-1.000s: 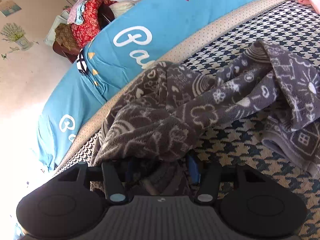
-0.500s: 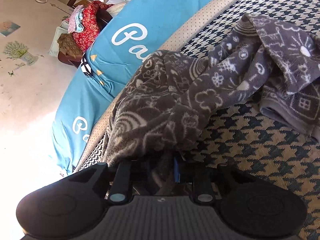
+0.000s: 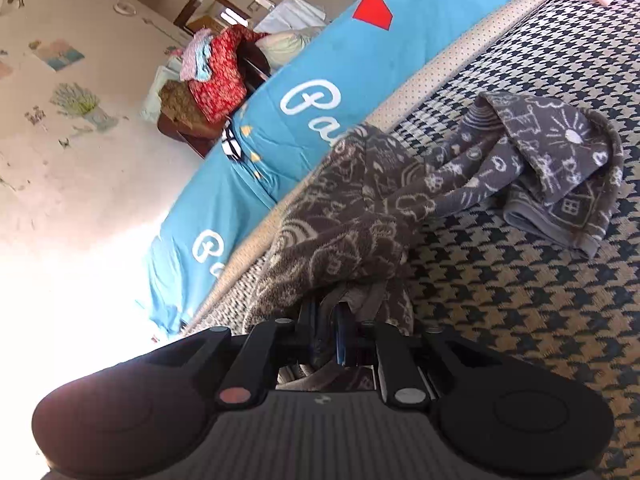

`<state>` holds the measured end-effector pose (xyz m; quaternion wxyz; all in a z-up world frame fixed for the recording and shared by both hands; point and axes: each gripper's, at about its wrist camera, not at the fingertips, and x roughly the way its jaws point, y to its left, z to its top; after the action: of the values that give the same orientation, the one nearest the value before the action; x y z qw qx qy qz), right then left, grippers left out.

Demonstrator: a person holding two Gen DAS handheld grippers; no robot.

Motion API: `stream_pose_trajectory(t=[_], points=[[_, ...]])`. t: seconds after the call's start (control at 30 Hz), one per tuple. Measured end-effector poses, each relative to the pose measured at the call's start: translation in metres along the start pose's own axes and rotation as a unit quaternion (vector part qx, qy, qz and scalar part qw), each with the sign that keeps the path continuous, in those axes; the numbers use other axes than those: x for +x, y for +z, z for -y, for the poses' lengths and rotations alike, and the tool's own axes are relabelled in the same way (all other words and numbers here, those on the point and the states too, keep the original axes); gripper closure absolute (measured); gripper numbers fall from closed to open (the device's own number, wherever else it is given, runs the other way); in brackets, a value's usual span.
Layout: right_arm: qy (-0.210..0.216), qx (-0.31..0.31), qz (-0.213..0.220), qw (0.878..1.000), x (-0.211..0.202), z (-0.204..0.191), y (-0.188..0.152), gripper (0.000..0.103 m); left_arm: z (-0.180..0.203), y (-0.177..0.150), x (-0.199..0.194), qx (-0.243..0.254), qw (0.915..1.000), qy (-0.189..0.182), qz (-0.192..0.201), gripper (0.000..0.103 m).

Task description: Fold clothes

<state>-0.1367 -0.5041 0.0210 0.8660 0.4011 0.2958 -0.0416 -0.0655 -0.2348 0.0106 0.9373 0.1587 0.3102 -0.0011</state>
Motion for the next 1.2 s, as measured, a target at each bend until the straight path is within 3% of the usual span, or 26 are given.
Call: stream_pose_trajectory(t=[0.1, 0.33, 0.47, 0.53, 0.83, 0.9, 1.03, 1.2], points=[[-0.024, -0.004, -0.025, 0.999, 0.007, 0.002, -0.01, 0.092, -0.006, 0.003, -0.005, -0.005, 0.9999, 0.012, 0.01, 0.0], [0.0, 0.093, -0.031, 0.995, 0.012, 0.031, -0.007, 0.08, -0.012, 0.006, -0.024, -0.002, 0.9972, 0.046, 0.06, 0.0], [-0.015, 0.108, -0.017, 0.994, 0.013, 0.035, -0.005, 0.073, -0.013, 0.006, -0.02, -0.008, 0.998, 0.044, 0.046, 0.0], [-0.014, 0.111, -0.018, 0.994, 0.016, 0.035, -0.004, 0.063, -0.013, 0.005, -0.02, -0.011, 0.9981, 0.042, 0.043, 0.0], [-0.031, 0.119, -0.039, 0.992, 0.045, 0.031, -0.012, 0.059, -0.013, 0.002, -0.018, -0.021, 0.999, 0.027, 0.03, 0.0], [-0.04, 0.115, -0.036, 0.992, 0.049, 0.03, -0.014, 0.06, -0.013, 0.001, -0.018, -0.02, 0.9991, 0.022, 0.031, 0.0], [-0.044, 0.102, -0.037, 0.993, 0.05, 0.03, -0.018, 0.089, -0.019, -0.001, -0.02, -0.026, 0.999, 0.017, 0.032, 0.0], [-0.043, 0.072, -0.006, 0.996, 0.023, 0.025, -0.024, 0.093, -0.036, -0.007, -0.03, -0.059, 0.9974, 0.019, 0.035, 0.0]])
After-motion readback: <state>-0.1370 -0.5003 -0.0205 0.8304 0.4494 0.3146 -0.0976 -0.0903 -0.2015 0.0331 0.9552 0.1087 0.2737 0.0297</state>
